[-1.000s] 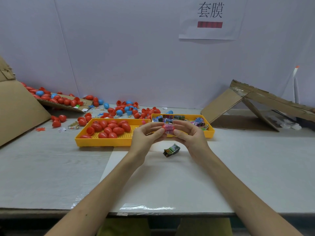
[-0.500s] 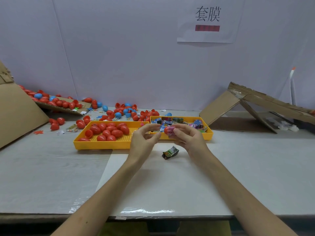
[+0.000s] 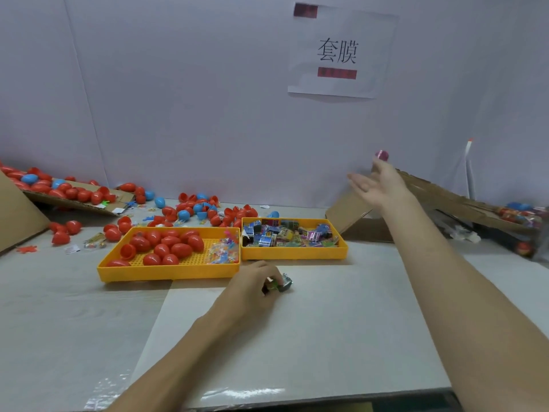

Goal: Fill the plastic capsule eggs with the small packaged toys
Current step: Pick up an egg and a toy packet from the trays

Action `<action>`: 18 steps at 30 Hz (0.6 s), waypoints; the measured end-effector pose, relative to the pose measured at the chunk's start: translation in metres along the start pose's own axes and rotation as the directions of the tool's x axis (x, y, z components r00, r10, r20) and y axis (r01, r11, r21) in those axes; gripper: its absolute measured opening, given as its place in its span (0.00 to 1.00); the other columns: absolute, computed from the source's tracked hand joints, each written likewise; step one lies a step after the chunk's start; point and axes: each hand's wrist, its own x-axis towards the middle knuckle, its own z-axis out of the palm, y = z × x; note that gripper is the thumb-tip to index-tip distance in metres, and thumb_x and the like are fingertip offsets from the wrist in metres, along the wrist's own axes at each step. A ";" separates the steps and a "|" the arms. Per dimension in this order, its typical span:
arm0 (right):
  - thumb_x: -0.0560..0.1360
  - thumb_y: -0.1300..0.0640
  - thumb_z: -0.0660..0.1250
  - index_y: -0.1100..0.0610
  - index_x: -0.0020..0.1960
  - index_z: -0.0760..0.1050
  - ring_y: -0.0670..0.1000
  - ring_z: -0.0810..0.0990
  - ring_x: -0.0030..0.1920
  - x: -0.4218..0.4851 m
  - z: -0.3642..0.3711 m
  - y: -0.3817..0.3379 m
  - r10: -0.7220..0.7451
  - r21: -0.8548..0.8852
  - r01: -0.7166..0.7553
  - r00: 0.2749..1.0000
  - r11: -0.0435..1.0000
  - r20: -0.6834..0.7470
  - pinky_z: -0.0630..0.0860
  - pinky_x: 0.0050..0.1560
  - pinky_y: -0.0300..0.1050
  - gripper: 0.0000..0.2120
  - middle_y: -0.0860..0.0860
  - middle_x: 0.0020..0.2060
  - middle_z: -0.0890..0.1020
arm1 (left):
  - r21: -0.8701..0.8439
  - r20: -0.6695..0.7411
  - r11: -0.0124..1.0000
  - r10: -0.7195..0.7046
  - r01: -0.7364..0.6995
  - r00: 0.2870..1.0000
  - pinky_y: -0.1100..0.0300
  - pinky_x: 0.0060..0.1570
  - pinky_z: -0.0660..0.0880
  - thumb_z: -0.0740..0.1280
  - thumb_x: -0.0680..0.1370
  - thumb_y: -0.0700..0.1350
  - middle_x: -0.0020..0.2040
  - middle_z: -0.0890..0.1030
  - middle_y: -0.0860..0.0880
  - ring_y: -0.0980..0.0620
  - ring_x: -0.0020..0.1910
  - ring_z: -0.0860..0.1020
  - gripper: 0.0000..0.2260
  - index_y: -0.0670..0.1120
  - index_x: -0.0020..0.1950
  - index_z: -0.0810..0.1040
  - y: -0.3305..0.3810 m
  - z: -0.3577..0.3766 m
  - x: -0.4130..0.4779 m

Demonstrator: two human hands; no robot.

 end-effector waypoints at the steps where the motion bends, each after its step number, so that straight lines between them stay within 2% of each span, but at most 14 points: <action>1: 0.84 0.54 0.61 0.59 0.77 0.61 0.59 0.81 0.60 0.001 -0.001 0.005 0.023 -0.108 -0.026 0.999 0.994 -0.027 0.79 0.57 0.48 0.24 0.60 0.62 0.74 | -0.002 -0.004 1.000 -0.007 0.007 1.000 0.64 0.47 0.76 0.70 0.77 0.39 0.53 0.79 0.55 0.56 0.50 0.77 0.11 0.52 0.55 0.81 0.000 0.000 0.000; 2: 0.84 0.55 0.60 0.59 0.76 0.63 0.58 0.82 0.57 0.000 -0.004 0.016 0.034 -0.243 -0.040 0.999 0.969 -0.032 0.80 0.55 0.48 0.22 0.60 0.60 0.75 | -0.006 -0.009 1.000 -0.013 0.013 1.000 0.61 0.48 0.77 0.70 0.77 0.39 0.53 0.80 0.55 0.55 0.50 0.77 0.11 0.52 0.56 0.80 -0.001 0.000 0.000; 3: 0.84 0.56 0.60 0.60 0.72 0.68 0.56 0.83 0.51 -0.004 -0.006 0.031 0.031 -0.366 -0.034 0.999 0.930 -0.012 0.80 0.49 0.46 0.18 0.59 0.56 0.78 | -0.012 -0.010 1.000 -0.019 0.018 1.000 0.61 0.48 0.77 0.70 0.76 0.40 0.52 0.80 0.55 0.56 0.49 0.77 0.12 0.52 0.58 0.79 -0.001 0.001 0.000; 5: 0.83 0.58 0.63 0.62 0.58 0.77 0.50 0.82 0.36 -0.019 -0.010 0.063 0.027 -0.558 0.029 0.995 0.829 0.092 0.78 0.35 0.40 0.09 0.58 0.45 0.82 | -0.022 -0.011 0.999 -0.034 0.033 0.999 0.62 0.48 0.77 0.71 0.76 0.40 0.50 0.80 0.54 0.57 0.48 0.78 0.14 0.51 0.60 0.77 -0.001 0.001 0.000; 6: 0.82 0.58 0.65 0.61 0.51 0.79 0.48 0.79 0.30 -0.028 -0.013 0.079 0.031 -0.647 0.078 0.987 0.758 0.155 0.75 0.29 0.38 0.08 0.56 0.40 0.82 | -0.029 -0.016 0.999 -0.040 0.040 0.999 0.62 0.48 0.77 0.71 0.76 0.40 0.49 0.80 0.54 0.56 0.48 0.78 0.14 0.51 0.61 0.77 -0.001 0.001 0.000; 8: 0.80 0.52 0.68 0.59 0.42 0.80 0.46 0.74 0.24 -0.048 -0.021 0.109 0.079 -0.800 0.192 0.955 0.569 0.286 0.69 0.24 0.37 0.13 0.53 0.33 0.81 | -0.045 -0.037 0.998 -0.054 0.052 0.998 0.59 0.48 0.77 0.71 0.76 0.40 0.47 0.79 0.54 0.55 0.47 0.78 0.15 0.50 0.61 0.77 -0.001 0.000 0.000; 10: 0.78 0.45 0.71 0.57 0.39 0.79 0.46 0.74 0.24 -0.066 -0.027 0.133 0.176 -0.872 0.278 0.911 0.404 0.372 0.68 0.24 0.38 0.17 0.50 0.30 0.81 | -0.058 -0.069 0.996 -0.065 0.061 0.996 0.56 0.47 0.77 0.71 0.76 0.39 0.45 0.80 0.53 0.54 0.45 0.78 0.14 0.49 0.60 0.77 0.001 0.000 -0.001; 11: 0.76 0.44 0.72 0.56 0.39 0.79 0.46 0.76 0.24 -0.074 -0.029 0.141 0.210 -0.882 0.296 0.898 0.366 0.388 0.68 0.24 0.37 0.16 0.49 0.29 0.82 | -0.071 -0.084 0.995 -0.074 0.068 0.994 0.56 0.46 0.77 0.72 0.75 0.39 0.45 0.80 0.53 0.54 0.44 0.78 0.14 0.49 0.60 0.77 0.001 0.000 -0.001; 15: 0.69 0.45 0.78 0.54 0.40 0.78 0.42 0.78 0.29 -0.084 -0.028 0.153 0.207 -0.877 0.366 0.875 0.311 0.438 0.70 0.28 0.35 0.14 0.46 0.29 0.81 | -0.123 -0.119 0.987 -0.119 0.104 0.986 0.55 0.46 0.78 0.74 0.75 0.41 0.45 0.81 0.51 0.53 0.43 0.79 0.14 0.47 0.59 0.78 0.001 0.001 -0.001; 18: 0.67 0.46 0.80 0.52 0.40 0.78 0.44 0.77 0.33 -0.085 -0.027 0.158 0.163 -0.890 0.355 0.897 0.286 0.410 0.71 0.33 0.40 0.13 0.47 0.32 0.81 | -0.133 -0.134 0.983 -0.143 0.125 0.981 0.56 0.46 0.78 0.74 0.75 0.41 0.45 0.82 0.51 0.54 0.44 0.79 0.14 0.47 0.59 0.78 0.000 0.003 -0.001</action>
